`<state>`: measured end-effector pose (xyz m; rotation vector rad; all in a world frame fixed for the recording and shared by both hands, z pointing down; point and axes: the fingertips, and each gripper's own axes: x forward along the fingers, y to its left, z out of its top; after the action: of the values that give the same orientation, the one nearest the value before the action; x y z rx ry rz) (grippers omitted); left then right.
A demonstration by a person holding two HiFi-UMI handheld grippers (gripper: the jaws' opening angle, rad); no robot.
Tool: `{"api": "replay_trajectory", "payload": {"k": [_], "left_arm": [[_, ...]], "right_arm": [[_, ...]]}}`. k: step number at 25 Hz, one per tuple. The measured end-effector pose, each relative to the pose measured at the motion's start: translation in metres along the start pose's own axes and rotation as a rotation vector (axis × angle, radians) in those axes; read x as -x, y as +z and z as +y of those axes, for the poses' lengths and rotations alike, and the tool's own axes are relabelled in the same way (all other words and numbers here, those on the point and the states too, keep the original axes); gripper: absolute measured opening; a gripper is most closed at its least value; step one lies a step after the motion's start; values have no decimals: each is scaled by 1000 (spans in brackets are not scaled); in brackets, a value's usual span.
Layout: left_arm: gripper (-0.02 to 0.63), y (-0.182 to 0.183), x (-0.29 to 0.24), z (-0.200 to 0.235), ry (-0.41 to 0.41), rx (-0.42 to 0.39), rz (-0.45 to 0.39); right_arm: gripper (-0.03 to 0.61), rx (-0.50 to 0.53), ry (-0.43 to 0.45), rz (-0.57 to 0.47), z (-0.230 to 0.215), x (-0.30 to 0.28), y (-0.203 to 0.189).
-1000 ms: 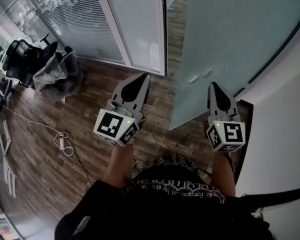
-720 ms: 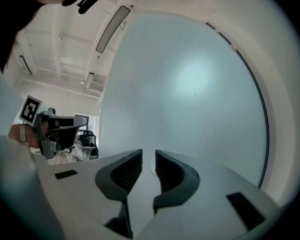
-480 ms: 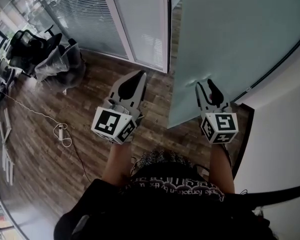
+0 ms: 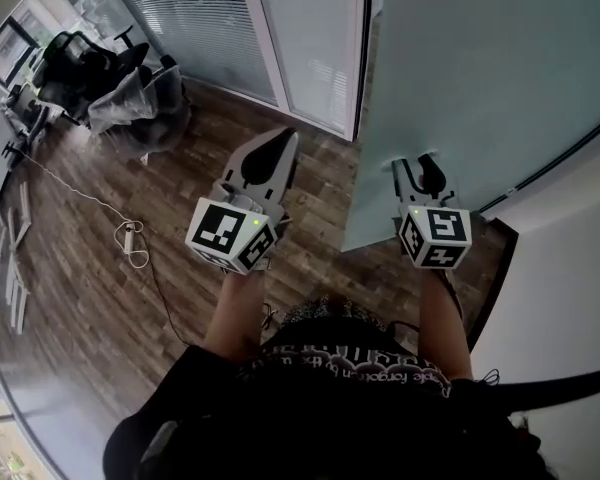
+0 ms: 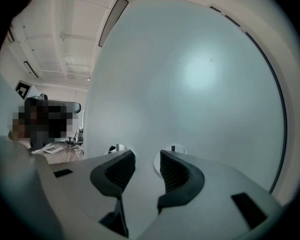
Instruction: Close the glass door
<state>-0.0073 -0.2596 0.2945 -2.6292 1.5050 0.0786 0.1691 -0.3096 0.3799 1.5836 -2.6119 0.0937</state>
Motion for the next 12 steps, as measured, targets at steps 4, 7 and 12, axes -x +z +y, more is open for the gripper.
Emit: {"api": "replay_trajectory", "payload": {"k": [4, 7, 12], "left_arm": [[3, 2, 2, -3, 23, 1, 0], [2, 1, 5, -4, 35, -6, 4], [2, 1, 16, -5, 77, -9, 3]], "right_arm": [[129, 4, 27, 8, 2, -4, 0], [127, 3, 23, 8, 1, -6, -1], [127, 5, 16, 6, 1, -11, -1]]}}
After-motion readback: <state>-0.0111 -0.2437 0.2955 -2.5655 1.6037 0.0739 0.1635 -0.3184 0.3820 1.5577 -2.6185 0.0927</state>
